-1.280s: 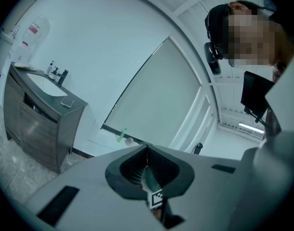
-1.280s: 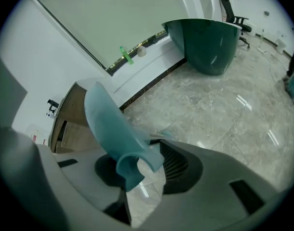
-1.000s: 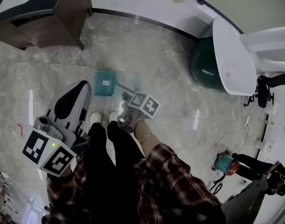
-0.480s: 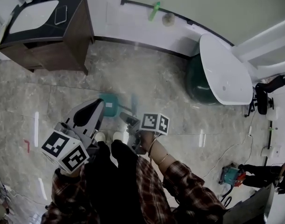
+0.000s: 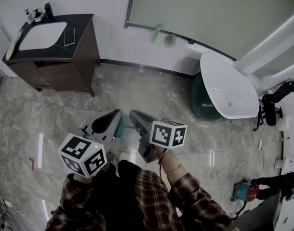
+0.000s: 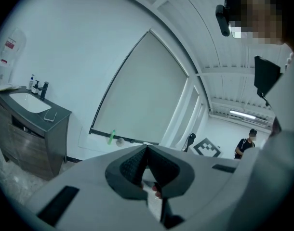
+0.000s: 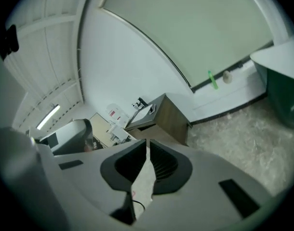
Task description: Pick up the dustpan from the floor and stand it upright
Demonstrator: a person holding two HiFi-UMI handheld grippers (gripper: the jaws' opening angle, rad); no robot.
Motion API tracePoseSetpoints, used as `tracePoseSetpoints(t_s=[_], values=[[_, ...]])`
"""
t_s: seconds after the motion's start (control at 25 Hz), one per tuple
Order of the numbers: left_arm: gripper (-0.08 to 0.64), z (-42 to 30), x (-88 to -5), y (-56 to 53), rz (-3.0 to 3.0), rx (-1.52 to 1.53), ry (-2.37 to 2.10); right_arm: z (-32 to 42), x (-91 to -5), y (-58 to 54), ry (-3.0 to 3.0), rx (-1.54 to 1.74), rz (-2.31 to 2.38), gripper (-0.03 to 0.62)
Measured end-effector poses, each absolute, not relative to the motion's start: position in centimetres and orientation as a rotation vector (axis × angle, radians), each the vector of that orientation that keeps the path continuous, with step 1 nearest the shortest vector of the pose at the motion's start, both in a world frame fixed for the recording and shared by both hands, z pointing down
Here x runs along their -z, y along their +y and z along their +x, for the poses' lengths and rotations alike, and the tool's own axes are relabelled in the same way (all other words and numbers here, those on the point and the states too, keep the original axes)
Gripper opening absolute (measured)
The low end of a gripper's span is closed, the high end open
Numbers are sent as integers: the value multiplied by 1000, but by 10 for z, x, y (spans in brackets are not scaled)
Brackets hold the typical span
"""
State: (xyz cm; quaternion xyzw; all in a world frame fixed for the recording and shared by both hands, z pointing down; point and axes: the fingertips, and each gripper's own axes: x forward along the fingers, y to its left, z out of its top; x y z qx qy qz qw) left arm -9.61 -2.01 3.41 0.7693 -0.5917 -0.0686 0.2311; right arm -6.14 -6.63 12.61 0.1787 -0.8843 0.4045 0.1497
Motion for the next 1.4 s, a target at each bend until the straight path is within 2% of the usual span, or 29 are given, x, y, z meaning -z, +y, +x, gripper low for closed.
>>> tracePoseSetpoints(t_s=[0.28, 0.52, 1.4], values=[[12, -104, -9, -21, 2153, 152, -1669, -73, -55, -58, -2669, -641, 492, 12], [12, -116, -2, -14, 2132, 164, -1705, -73, -6, -45, -2790, -426, 539, 11], [12, -98, -17, -12, 2167, 134, -1599, -70, -11, -38, -2770, -394, 601, 11]])
